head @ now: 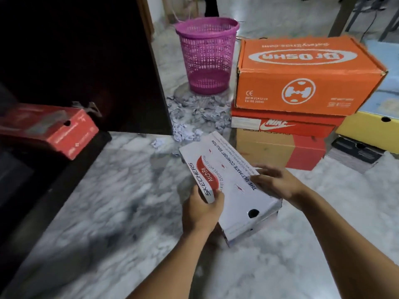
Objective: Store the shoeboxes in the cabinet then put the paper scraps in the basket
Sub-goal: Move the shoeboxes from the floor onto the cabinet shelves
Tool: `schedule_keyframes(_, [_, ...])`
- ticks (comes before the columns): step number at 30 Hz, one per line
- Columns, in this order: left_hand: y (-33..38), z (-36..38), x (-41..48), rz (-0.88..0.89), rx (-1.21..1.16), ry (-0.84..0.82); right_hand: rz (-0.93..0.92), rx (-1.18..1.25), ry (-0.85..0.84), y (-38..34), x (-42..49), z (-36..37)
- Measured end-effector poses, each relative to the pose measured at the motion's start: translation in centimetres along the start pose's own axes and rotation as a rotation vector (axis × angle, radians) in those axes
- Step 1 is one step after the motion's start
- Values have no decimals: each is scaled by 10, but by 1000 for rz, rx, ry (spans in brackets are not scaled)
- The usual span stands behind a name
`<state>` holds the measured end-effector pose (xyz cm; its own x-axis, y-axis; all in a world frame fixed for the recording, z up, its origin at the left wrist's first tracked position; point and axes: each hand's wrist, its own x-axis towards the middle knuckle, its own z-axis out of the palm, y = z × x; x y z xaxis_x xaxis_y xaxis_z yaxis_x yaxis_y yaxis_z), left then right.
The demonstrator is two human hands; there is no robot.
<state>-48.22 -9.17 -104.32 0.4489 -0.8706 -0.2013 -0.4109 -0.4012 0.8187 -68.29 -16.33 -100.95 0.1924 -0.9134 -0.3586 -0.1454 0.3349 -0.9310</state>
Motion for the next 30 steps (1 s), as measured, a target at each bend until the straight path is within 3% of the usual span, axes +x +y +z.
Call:
schedule_keyframes(8, [10, -73, 28, -78, -93, 332, -89, 14, -212, -59, 54, 86])
schedule_keyframes(19, [50, -241, 95, 23, -102, 509, -326, 28, -436, -188, 87, 226])
schedule_keyframes(30, [59, -334, 162, -16, -177, 643, -313, -46, -528, -272, 117, 332])
